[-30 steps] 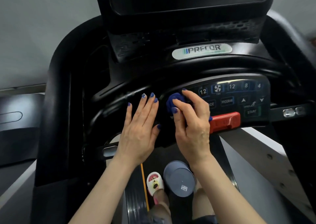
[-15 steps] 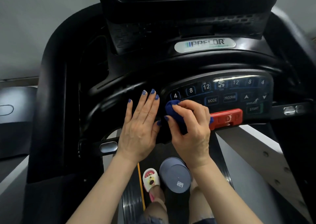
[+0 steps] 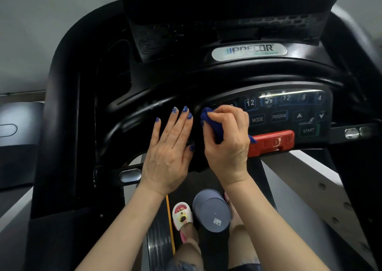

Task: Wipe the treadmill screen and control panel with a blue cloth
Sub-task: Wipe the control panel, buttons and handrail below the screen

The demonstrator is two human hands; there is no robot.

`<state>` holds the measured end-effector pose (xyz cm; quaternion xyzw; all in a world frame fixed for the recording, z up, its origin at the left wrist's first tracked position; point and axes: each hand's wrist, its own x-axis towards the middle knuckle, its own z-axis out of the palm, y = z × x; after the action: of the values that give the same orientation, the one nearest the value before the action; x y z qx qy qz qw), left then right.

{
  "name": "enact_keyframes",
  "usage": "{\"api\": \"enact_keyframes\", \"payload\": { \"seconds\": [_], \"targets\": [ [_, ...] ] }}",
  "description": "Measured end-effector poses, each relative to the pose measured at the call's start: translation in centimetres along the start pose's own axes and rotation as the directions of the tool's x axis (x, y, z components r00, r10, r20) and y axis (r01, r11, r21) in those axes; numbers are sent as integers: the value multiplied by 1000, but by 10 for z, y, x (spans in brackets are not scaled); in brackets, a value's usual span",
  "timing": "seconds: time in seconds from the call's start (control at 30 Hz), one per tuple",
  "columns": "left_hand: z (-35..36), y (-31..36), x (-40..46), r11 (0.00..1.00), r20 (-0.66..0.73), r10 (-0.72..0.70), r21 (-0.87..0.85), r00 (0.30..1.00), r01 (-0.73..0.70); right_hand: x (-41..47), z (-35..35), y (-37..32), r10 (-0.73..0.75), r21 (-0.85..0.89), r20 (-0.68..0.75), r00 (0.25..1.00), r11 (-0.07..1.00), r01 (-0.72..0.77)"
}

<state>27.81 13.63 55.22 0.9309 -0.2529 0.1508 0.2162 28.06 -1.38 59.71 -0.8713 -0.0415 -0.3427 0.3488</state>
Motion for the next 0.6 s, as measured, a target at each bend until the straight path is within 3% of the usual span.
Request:
{"api": "enact_keyframes", "payload": {
  "seconds": [0.1,0.23,0.37,0.6],
  "targets": [
    [0,1,0,1000,8,-4,-1,1000,4,-5,-9,6,-41,4,55,998,999,41],
    [-1,0,0,1000,9,-9,-2,1000,9,3,-3,1,6,11,3,1000,1000,-6],
    [-2,1,0,999,7,-27,-29,1000,27,2,-7,5,-62,32,79,995,998,60],
    [-2,1,0,999,3,-20,-37,1000,20,6,4,0,-25,15,23,999,1000,25]
  ]
}}
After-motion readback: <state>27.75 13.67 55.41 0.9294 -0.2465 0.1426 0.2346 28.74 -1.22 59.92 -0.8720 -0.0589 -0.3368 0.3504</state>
